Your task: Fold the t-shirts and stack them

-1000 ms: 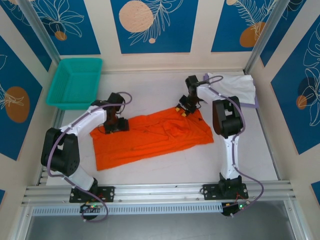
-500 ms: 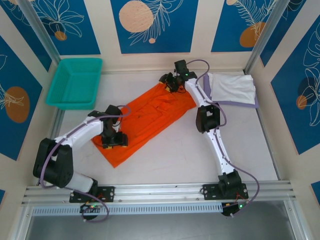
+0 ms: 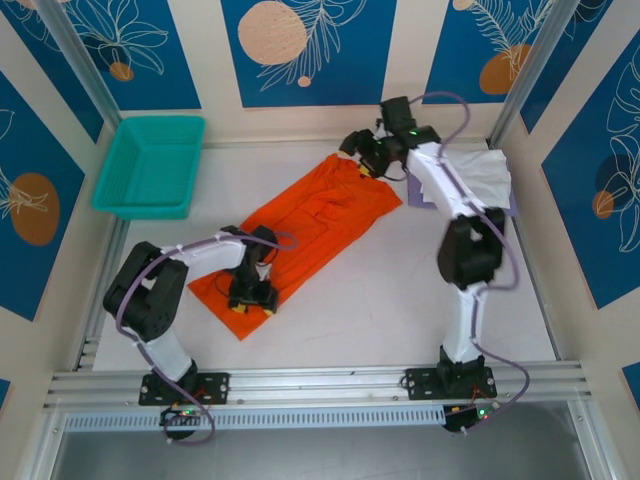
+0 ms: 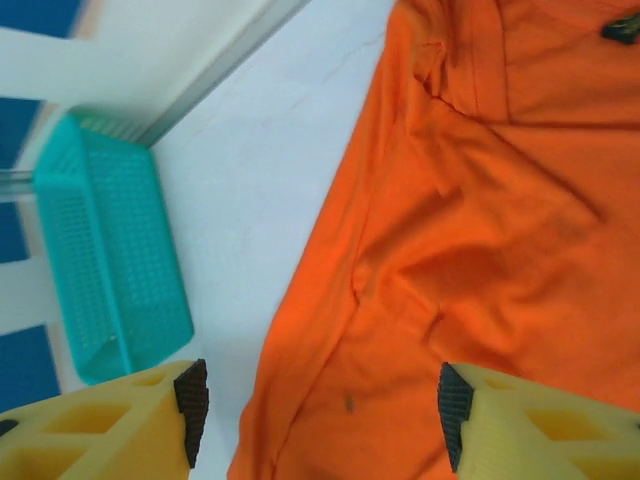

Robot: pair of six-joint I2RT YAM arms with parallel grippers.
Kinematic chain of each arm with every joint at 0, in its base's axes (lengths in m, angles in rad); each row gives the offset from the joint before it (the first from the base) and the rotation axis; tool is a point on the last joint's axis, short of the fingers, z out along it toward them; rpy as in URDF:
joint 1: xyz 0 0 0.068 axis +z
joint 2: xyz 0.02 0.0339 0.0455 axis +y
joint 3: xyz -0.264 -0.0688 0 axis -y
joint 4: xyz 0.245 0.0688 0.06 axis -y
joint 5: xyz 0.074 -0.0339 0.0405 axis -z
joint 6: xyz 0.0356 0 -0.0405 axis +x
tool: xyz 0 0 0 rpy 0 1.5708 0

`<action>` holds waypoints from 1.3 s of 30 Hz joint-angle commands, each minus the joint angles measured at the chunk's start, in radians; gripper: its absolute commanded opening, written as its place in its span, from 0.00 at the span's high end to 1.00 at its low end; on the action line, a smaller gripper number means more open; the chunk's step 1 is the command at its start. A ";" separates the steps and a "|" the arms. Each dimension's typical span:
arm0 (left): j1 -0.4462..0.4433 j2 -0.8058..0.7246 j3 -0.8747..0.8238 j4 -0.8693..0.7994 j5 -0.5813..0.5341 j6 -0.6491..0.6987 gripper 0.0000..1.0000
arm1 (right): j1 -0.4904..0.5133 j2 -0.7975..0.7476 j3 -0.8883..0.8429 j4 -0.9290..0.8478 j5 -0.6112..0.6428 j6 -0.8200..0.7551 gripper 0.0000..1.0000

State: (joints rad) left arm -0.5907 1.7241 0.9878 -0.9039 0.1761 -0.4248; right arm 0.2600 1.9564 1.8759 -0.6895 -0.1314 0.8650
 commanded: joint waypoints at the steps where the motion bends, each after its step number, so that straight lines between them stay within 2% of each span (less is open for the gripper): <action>1: -0.101 0.074 0.016 0.077 0.092 -0.055 0.34 | -0.045 -0.202 -0.347 0.001 0.059 -0.014 0.35; 4: -0.215 0.106 0.096 0.075 0.080 -0.168 0.34 | -0.060 -0.413 -0.638 0.006 0.099 0.005 0.35; 9: -0.410 0.222 0.314 0.047 0.087 -0.380 0.33 | -0.066 -0.616 -0.954 0.027 0.085 0.076 0.35; 14: -0.538 0.351 0.552 -0.010 0.074 -0.536 0.28 | -0.110 -0.741 -1.105 0.016 0.130 0.027 0.35; 16: -0.571 0.387 0.653 -0.038 0.069 -0.554 0.26 | -0.159 -0.793 -1.152 0.020 0.121 0.006 0.35; 19: -0.585 0.420 0.825 -0.183 0.008 -0.544 0.18 | -0.213 -0.846 -1.192 0.032 0.099 -0.004 0.35; 22: -0.556 0.389 0.916 -0.277 -0.076 -0.549 0.10 | -0.222 -0.861 -1.203 0.035 0.067 -0.018 0.35; 27: -0.422 0.280 0.871 -0.248 -0.124 -0.523 0.06 | -0.208 -0.857 -1.229 0.045 -0.029 -0.005 0.36; 33: -0.209 0.234 0.838 -0.220 -0.181 -0.407 0.12 | -0.145 -0.782 -1.210 0.052 -0.015 0.002 0.37; 39: -0.069 0.297 0.861 -0.155 -0.261 -0.267 0.25 | -0.086 -0.547 -1.036 0.083 0.114 0.040 0.44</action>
State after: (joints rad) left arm -0.6769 1.9903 1.8442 -1.0801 -0.0250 -0.7967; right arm 0.1501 1.3327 0.7498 -0.6403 -0.0834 0.8822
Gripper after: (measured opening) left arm 0.765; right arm 0.572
